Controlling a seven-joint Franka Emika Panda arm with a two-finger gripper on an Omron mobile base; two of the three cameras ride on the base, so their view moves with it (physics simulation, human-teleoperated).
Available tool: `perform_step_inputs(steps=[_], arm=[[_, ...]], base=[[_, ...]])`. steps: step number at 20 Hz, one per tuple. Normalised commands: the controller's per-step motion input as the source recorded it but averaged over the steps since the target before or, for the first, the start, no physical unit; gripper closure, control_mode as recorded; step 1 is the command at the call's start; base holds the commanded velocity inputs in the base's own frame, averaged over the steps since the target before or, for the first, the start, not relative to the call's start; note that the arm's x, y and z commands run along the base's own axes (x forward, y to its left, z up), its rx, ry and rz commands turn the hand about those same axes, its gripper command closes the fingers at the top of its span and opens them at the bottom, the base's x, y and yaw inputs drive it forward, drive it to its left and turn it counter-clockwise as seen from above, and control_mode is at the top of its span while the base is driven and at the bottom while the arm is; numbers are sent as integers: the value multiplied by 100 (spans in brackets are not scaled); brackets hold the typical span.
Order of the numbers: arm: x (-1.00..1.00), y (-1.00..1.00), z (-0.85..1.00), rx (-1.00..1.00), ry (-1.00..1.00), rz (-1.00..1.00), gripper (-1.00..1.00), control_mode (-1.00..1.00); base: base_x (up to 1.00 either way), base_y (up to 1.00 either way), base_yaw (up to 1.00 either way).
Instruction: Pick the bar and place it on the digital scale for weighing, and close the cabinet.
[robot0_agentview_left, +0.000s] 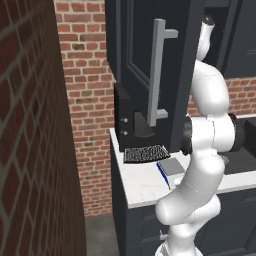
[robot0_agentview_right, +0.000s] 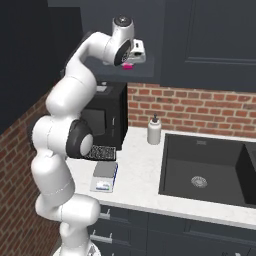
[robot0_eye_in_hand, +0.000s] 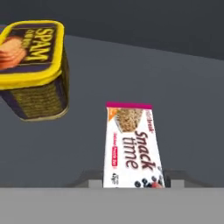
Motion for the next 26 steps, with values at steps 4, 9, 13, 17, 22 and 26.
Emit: perform_step_inputs(steps=[4,9,13,17,22,26], arm=[[-93,5,-78,-1,0,0,100,-100],[-100,0,-29,0,0,0,100,-100],[-100,-8,34,8,4,-5,100,-100],[-89,-19,69,7,12,-13,100,-100],[-91,-6,77,5,19,-14,100,-100],[-97,0,75,1,33,-14,100,-100]], base=[[0,0,0],[0,0,0],[0,0,0],[0,0,0],[0,0,0],[0,0,0]])
